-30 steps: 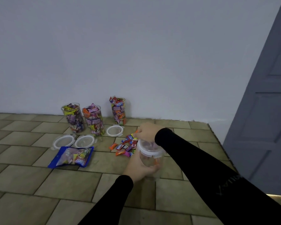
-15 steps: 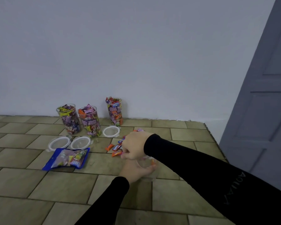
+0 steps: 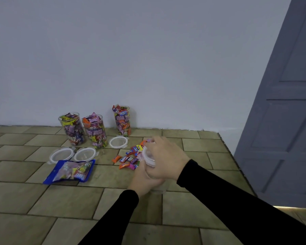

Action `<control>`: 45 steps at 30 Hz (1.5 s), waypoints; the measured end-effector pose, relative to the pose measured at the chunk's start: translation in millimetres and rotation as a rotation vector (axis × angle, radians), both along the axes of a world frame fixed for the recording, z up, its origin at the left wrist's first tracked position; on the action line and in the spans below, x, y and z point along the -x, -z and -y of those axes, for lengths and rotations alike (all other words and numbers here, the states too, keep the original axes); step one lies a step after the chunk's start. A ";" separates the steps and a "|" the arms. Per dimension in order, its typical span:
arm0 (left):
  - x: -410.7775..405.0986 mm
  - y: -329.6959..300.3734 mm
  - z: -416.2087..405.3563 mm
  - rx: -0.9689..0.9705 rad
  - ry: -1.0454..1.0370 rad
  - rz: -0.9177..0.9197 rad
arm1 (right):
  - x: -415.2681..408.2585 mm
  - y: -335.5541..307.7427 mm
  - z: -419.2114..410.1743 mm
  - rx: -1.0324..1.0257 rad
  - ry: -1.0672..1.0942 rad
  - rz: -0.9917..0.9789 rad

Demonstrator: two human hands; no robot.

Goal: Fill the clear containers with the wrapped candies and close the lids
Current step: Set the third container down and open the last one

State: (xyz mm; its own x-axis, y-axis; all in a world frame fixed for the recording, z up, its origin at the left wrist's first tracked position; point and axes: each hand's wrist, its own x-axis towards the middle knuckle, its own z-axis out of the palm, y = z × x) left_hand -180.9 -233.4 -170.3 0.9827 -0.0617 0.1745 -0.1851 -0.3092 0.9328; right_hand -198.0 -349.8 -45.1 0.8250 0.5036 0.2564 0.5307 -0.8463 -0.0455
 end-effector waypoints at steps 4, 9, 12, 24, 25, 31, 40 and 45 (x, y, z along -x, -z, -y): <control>-2.2 -4.5 7.9 -0.051 -0.008 -0.032 | 6.1 10.6 -6.7 0.222 0.155 -0.027; -2.5 2.8 5.8 -0.197 0.001 -0.046 | -0.9 45.0 -25.1 0.240 0.333 0.062; -1.0 0.6 6.5 -0.156 -0.021 -0.034 | 4.8 38.3 -20.2 0.307 0.310 0.076; 9.2 0.6 6.4 0.069 -0.023 -0.004 | 6.8 -13.6 36.5 -0.111 -0.100 -0.147; 9.8 0.3 6.4 0.085 -0.011 0.006 | 3.9 -12.6 39.9 -0.170 -0.118 -0.139; 11.3 1.2 8.8 0.116 0.007 0.022 | -9.3 3.7 50.6 -0.382 -0.179 0.056; 10.5 -2.1 6.0 0.140 0.032 -0.003 | -48.1 10.7 74.2 -1.086 0.349 0.150; 6.1 3.4 0.5 0.115 0.020 -0.018 | -57.1 46.8 92.2 -0.895 0.637 -0.228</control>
State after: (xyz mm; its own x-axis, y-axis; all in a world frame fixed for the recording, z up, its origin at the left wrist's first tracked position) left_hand -186.9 -233.9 -173.7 0.9846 -0.0617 0.1637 -0.1728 -0.1968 0.9651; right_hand -140.9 -442.0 -91.9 0.9402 -0.3171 0.1246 -0.0858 -0.5743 -0.8142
